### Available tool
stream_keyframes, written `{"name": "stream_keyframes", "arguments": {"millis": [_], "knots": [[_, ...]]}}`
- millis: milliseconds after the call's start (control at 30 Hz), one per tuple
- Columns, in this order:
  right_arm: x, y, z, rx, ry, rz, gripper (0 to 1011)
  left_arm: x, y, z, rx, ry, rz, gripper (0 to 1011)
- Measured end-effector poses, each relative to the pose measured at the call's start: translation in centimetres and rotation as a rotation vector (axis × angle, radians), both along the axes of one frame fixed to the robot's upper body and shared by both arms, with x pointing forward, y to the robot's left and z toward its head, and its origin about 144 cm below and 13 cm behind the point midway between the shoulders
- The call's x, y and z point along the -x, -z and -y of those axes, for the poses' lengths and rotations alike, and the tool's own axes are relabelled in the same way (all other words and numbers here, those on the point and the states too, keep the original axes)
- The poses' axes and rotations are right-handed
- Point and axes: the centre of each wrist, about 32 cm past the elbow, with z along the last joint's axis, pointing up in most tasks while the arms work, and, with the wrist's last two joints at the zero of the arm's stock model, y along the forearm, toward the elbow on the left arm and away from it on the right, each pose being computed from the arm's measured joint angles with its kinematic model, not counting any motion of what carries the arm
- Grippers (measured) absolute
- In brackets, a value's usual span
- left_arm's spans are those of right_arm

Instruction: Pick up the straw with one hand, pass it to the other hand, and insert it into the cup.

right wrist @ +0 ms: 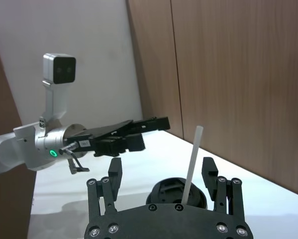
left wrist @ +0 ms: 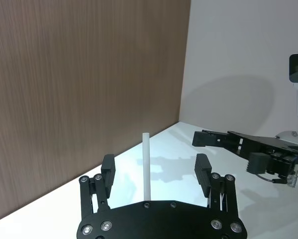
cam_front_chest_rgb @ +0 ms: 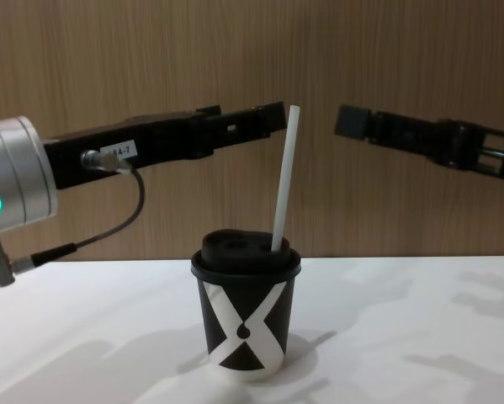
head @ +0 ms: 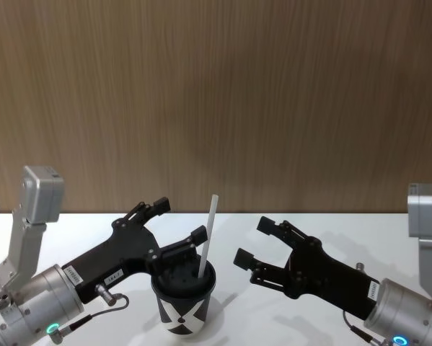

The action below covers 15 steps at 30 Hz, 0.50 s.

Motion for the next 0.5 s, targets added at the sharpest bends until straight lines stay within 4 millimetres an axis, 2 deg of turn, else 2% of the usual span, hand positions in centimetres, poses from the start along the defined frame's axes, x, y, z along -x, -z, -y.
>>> {"name": "stream_keyframes", "arguments": {"millis": [500], "knots": [[1.2, -0.2, 1.0, 0.041, 0.054, -0.013, 1001, 0.6, 0.3, -0.6, 0.009, 0.013, 0.002, 1003]]}}
